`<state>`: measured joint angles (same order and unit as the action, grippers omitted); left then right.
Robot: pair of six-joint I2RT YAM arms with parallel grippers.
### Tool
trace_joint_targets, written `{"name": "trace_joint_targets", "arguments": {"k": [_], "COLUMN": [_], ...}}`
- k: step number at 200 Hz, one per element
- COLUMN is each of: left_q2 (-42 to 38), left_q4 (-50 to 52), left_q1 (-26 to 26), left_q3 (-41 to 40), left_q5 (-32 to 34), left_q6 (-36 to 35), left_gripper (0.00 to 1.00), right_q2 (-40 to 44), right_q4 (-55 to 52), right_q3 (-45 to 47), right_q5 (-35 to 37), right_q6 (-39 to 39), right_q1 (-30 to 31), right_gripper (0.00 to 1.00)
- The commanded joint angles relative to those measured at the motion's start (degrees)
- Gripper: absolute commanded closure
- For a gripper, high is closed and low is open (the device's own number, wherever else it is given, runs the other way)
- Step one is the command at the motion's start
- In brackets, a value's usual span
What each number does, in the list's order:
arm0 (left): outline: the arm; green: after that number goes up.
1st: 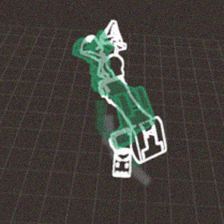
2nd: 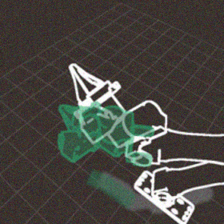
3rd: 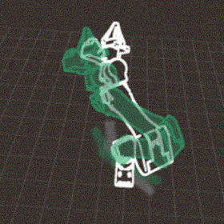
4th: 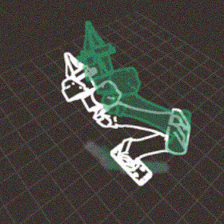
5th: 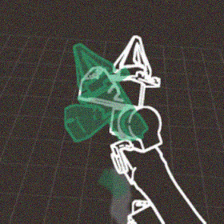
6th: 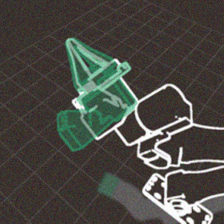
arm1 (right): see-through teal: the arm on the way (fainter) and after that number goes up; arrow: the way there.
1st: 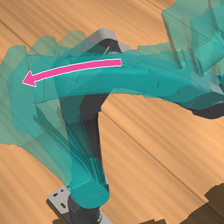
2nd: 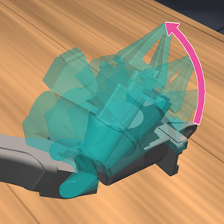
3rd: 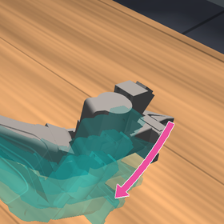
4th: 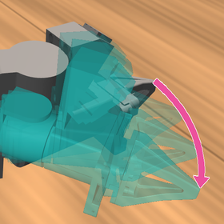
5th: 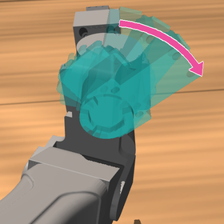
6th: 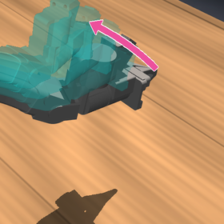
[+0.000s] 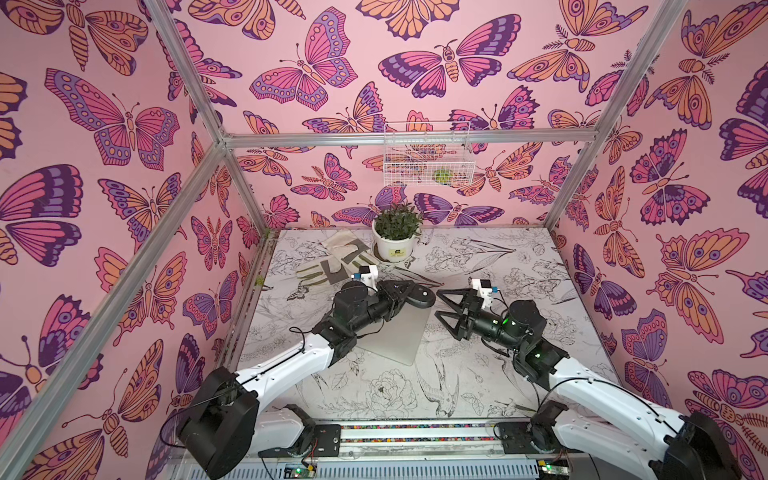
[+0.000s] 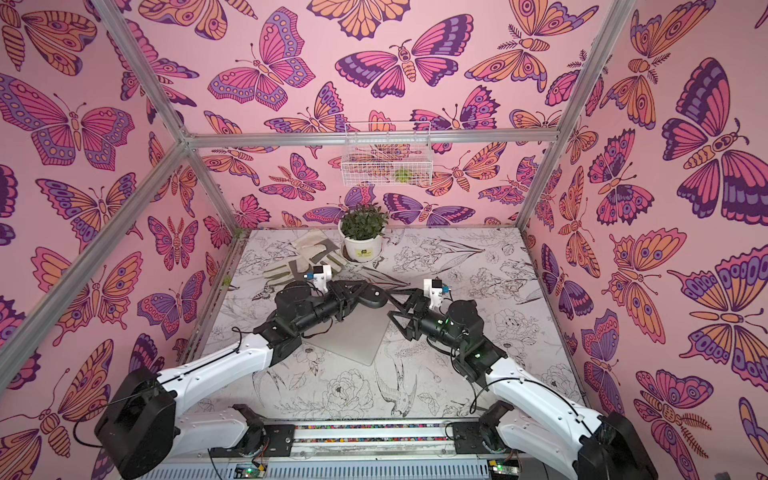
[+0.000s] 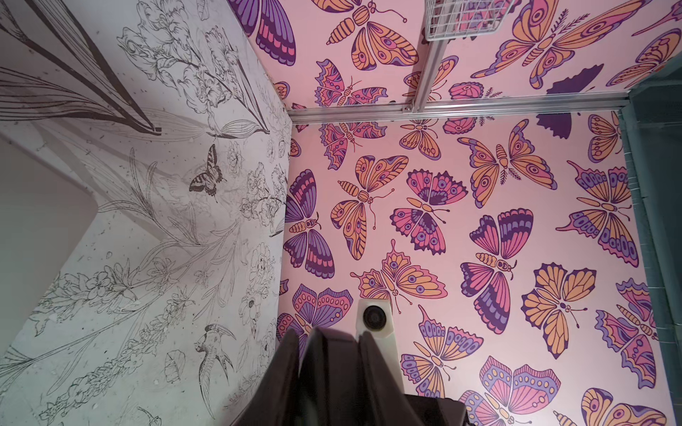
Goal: Insert the wireless mouse receiver into the laptop
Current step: Pick up the mouse from the center of the board.
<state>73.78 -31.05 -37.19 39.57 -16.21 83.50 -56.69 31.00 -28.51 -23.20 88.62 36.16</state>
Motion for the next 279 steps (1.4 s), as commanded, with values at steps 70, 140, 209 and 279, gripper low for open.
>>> {"name": "trace_joint_targets", "arguments": {"k": [70, 140, 209, 279], "left_q2": [3.4, 6.0, 4.9, 4.8], "left_q4": [-4.3, -7.0, -6.2, -6.2], "left_q1": [-2.1, -4.1, -4.3, -4.6], "left_q3": [1.5, 2.1, 1.3, 1.8], "left_q5": [1.0, 1.0, 2.6, 1.5], "left_q6": [2.9, 5.6, 5.3, 4.2], "left_gripper": [1.0, 1.0, 1.0, 1.0], "right_q2": [-6.9, -10.4, -6.2, -5.4], "right_q4": [9.2, 12.0, 5.4, 3.4], "right_q3": [-1.2, -2.0, -2.1, -2.6], "right_q5": [-1.0, 0.0, 2.3, 3.3], "right_q6": [-0.8, -1.3, -4.4, -5.4], "right_q1": [1.1, 1.1, 1.1, 1.0], "right_gripper": [0.26, 0.36, 0.52, 0.68]}}
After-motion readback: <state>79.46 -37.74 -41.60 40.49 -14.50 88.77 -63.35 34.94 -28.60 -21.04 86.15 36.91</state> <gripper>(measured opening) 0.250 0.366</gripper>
